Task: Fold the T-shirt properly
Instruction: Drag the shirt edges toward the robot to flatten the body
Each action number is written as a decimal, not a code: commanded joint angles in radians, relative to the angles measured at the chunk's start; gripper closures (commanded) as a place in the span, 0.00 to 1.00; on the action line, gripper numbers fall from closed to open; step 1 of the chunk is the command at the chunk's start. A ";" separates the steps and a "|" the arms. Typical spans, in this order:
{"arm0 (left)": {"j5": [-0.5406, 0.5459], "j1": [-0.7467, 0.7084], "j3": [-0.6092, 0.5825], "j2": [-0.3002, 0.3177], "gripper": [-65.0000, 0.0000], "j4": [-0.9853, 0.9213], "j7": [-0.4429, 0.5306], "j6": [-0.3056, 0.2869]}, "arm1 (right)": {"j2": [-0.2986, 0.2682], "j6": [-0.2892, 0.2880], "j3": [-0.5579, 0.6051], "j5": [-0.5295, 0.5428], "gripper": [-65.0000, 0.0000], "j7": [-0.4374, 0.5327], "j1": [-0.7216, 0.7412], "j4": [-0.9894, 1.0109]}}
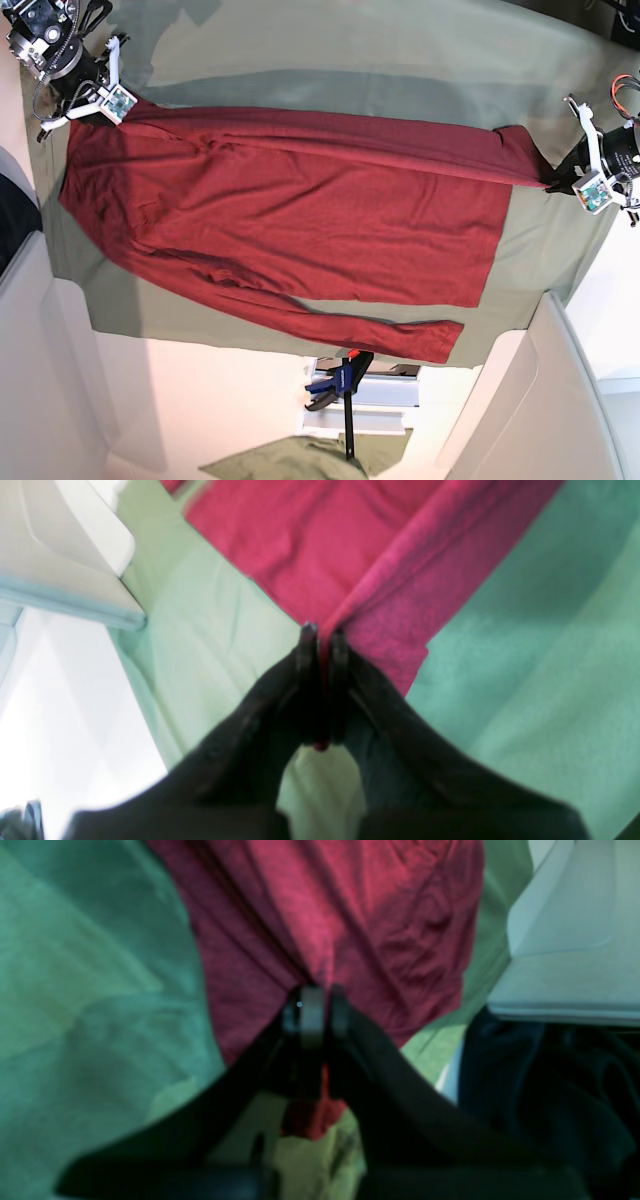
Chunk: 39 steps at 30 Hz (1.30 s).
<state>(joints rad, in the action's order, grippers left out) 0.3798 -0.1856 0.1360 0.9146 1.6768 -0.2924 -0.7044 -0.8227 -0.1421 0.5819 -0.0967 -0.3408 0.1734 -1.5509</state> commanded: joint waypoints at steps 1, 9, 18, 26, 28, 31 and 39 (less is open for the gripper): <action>0.005 0.012 0.014 0.016 1.00 0.007 0.021 0.006 | -0.022 -0.020 -0.016 -0.008 1.00 0.005 0.021 -0.007; -0.005 0.049 0.005 -0.047 1.00 -0.056 0.036 0.006 | -0.022 -0.020 -0.016 -0.008 1.00 0.008 0.020 -0.007; -0.088 0.259 -0.240 -0.062 1.00 -0.231 0.042 0.041 | -0.021 -0.020 -0.016 -0.014 1.00 0.013 0.020 -0.006; -0.115 0.398 -0.370 -0.109 0.72 -0.377 0.040 0.046 | -0.021 -0.020 -0.016 -0.019 1.00 0.032 0.020 0.005; -0.112 0.402 -0.374 -0.120 0.58 -0.396 0.030 0.047 | -0.021 -0.020 -0.016 -0.018 0.98 0.042 0.020 0.006; -0.080 0.402 -0.374 -0.122 0.53 -0.392 -0.042 0.054 | -0.008 -0.019 -0.016 -0.018 0.56 0.050 0.020 0.006; 0.099 0.398 -0.374 -0.074 0.53 -0.210 -0.214 0.006 | 0.025 -0.020 -0.016 -0.019 0.40 0.003 0.017 -0.064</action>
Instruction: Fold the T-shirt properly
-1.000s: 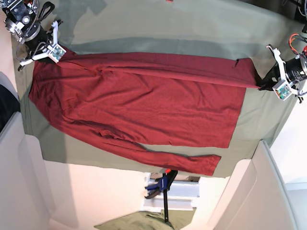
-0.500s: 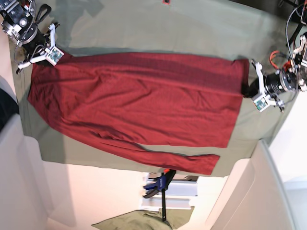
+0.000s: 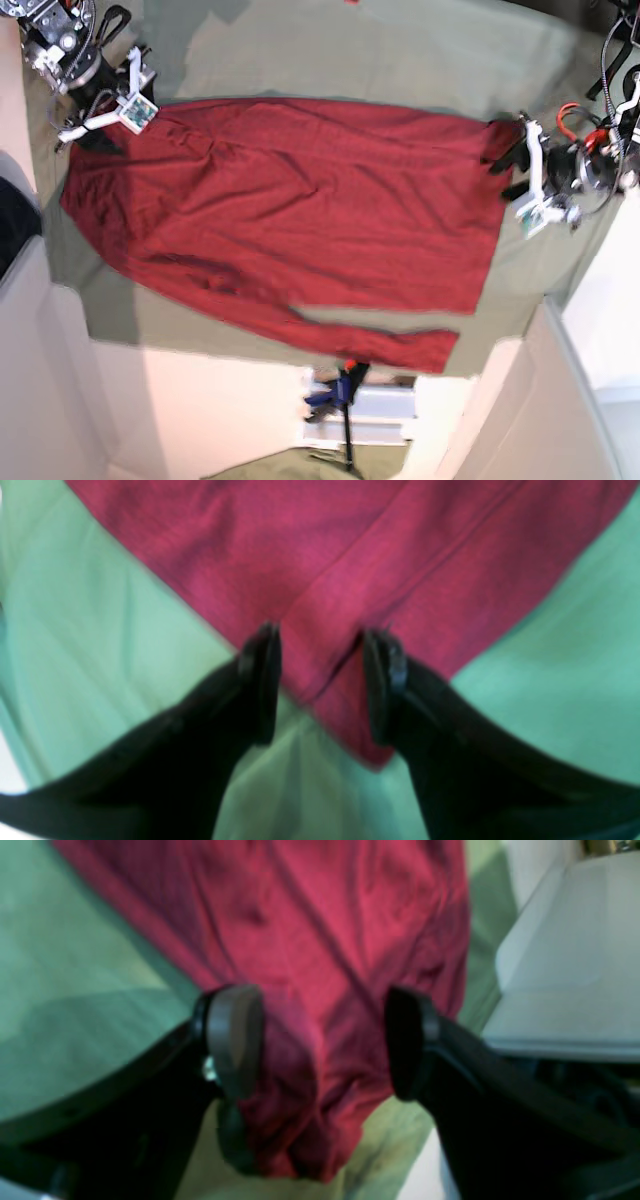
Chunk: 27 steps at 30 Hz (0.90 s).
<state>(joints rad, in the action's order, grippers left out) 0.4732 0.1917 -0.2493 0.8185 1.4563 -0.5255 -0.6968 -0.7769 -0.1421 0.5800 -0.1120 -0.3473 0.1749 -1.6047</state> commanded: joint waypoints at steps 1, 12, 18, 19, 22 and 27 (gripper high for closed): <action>0.036 0.017 0.011 0.035 0.53 0.050 -0.011 -0.001 | -0.022 -0.020 -0.014 -0.004 0.40 -0.026 0.015 -0.024; 0.136 -0.158 0.011 0.094 0.53 0.297 -0.084 -0.001 | -0.140 -0.022 -0.014 -0.003 0.40 -0.124 -0.071 -0.058; 0.081 -0.203 0.011 0.064 0.53 0.296 -0.071 -0.001 | -0.117 -0.022 -0.014 -0.004 0.40 -0.071 -0.061 0.023; 0.062 -0.207 0.011 0.060 0.53 0.296 -0.068 -0.001 | -0.108 -0.022 -0.014 -0.004 0.40 -0.064 -0.058 0.037; 0.016 -0.221 0.011 0.054 0.53 0.293 -0.038 -0.001 | -0.086 -0.022 -0.014 -0.006 0.40 -0.047 -0.053 0.068; -0.053 -0.253 0.011 0.054 0.53 0.291 -0.002 -0.001 | -0.071 -0.021 -0.014 -0.027 0.40 -0.016 -0.050 0.115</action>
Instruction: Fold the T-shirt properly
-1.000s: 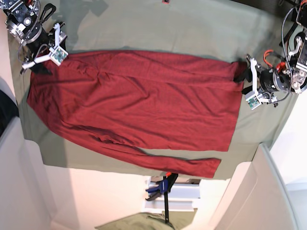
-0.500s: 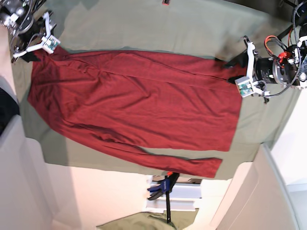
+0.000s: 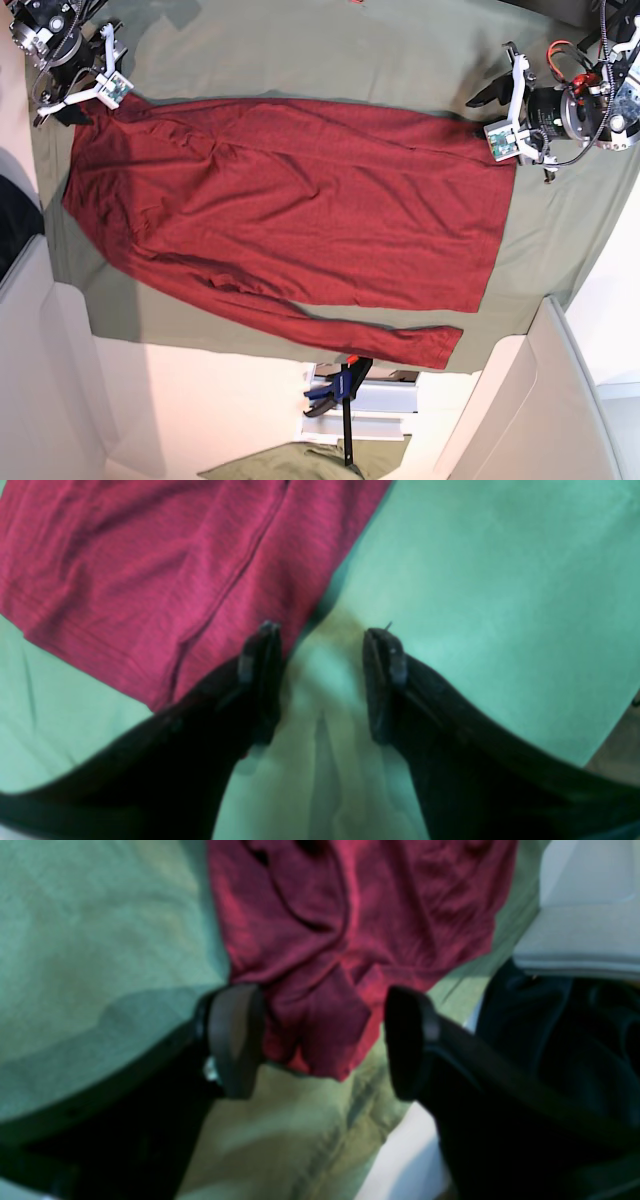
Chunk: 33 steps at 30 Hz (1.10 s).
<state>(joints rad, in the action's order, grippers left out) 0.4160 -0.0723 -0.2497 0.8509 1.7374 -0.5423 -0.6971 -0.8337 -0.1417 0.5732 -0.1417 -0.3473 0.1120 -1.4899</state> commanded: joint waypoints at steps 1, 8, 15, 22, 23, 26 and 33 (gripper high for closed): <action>0.000 0.005 0.011 0.022 0.53 0.010 0.016 -0.001 | -0.013 -0.021 -0.007 0.003 0.40 -0.010 0.016 0.014; -0.199 -0.005 0.011 -0.014 0.48 -0.044 0.126 0.066 | -0.013 -0.021 -0.007 0.020 0.40 -0.004 0.037 0.043; -0.321 0.001 0.011 -0.045 0.45 -0.144 0.211 0.129 | -0.013 -0.021 -0.007 0.023 0.40 -0.004 0.045 0.041; -0.382 0.006 0.011 -0.052 0.45 -0.151 0.240 0.181 | -0.013 -0.021 -0.007 0.037 0.40 -0.005 0.045 0.041; -0.392 0.008 0.011 -0.058 0.45 -0.156 0.241 0.182 | -0.013 -0.021 -0.007 0.037 0.40 -0.005 0.045 0.041; -0.395 0.025 0.011 -0.071 0.45 -0.178 0.254 0.196 | -0.013 -0.021 -0.007 0.037 0.40 -0.005 0.045 0.041; -0.417 0.105 -0.057 -0.073 0.45 -0.253 0.288 0.197 | -0.013 -0.021 -0.007 0.037 0.40 -0.004 0.043 0.041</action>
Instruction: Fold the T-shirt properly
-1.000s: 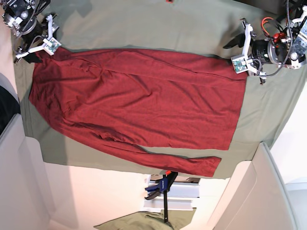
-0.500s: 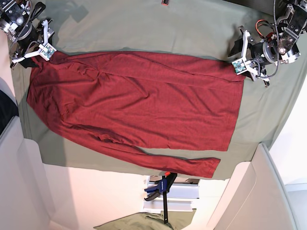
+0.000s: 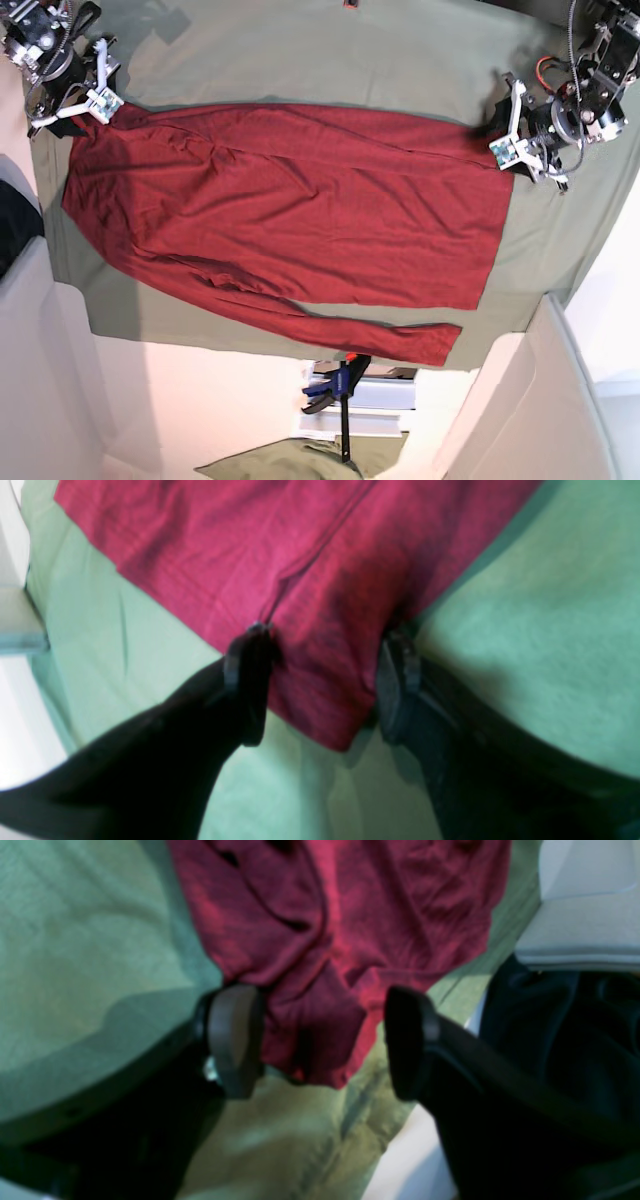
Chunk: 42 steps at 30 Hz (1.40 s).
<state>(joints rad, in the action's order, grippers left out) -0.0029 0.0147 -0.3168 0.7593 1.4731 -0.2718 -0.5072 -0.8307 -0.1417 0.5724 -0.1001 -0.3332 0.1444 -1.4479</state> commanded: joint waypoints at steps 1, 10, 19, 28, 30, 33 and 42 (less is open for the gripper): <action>0.000 0.031 -0.011 0.018 0.45 0.001 0.022 0.007 | -0.016 -0.021 -0.006 -0.004 0.40 -0.018 0.010 -0.001; -0.047 0.063 -0.115 0.019 0.45 -0.016 0.029 0.054 | -0.016 -0.021 -0.006 -0.004 0.40 -0.018 0.011 -0.001; -0.047 0.063 -0.115 0.019 0.77 -0.016 0.029 0.049 | -0.016 -0.021 -0.006 -0.004 0.41 -0.015 0.010 -0.001; -0.038 0.063 -0.115 0.020 1.00 -0.014 -0.055 0.047 | -0.014 -0.020 -0.006 -0.085 1.00 -0.008 0.013 0.005; -0.038 0.063 -0.115 0.020 1.00 -0.010 -0.067 0.046 | -0.014 -0.020 -0.007 -0.117 1.00 -0.014 0.013 0.005; -0.001 0.063 -0.115 0.031 1.00 0.020 -0.082 0.019 | -0.014 -0.019 -0.007 -0.143 1.00 -0.034 0.013 0.005; 0.169 0.039 -0.115 0.148 1.00 0.238 -0.205 -0.066 | -0.069 -0.019 -0.008 -0.130 1.00 -0.128 -0.022 -0.134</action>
<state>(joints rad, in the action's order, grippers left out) 0.1623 0.0448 -0.4435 0.8917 1.7004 -0.4831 -0.5751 -0.8783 -0.1425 0.5762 -0.2268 -0.4622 0.1104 -1.5719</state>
